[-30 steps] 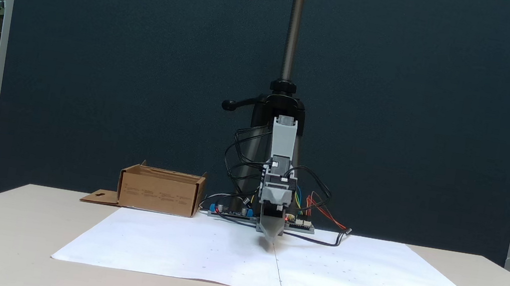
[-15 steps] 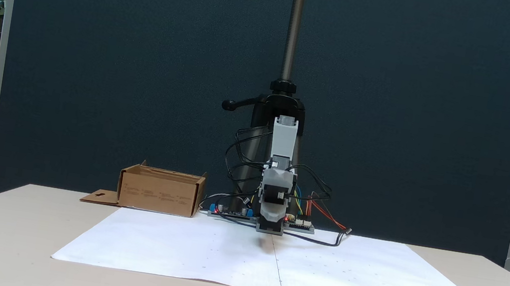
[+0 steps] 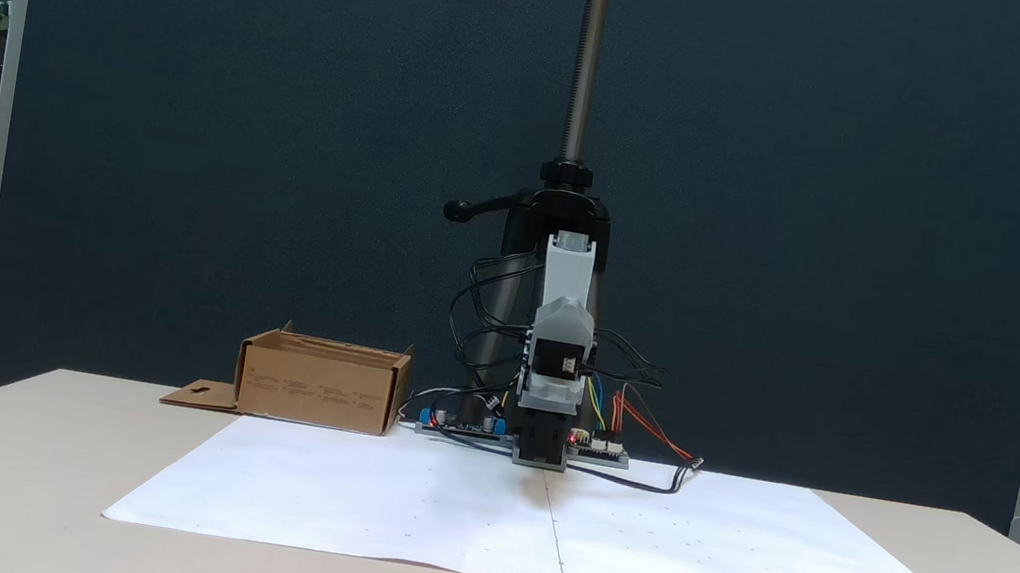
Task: Grasp a green dice and put it in the bin.
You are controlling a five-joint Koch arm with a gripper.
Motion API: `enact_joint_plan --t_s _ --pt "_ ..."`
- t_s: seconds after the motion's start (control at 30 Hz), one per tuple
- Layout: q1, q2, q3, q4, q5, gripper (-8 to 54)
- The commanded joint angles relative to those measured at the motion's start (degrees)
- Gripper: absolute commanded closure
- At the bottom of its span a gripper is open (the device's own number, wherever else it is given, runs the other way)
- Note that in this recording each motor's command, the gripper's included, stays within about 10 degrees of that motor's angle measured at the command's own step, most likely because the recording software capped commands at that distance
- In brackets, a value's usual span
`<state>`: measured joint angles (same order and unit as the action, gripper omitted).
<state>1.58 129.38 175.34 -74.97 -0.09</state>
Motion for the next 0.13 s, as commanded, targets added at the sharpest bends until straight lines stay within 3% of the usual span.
enact_joint_plan --t_s 0.0,0.1 --pt "0.2 6.4 4.1 -9.8 -4.2 0.4" --pt "0.2 6.4 4.1 -11.2 -4.2 0.4"
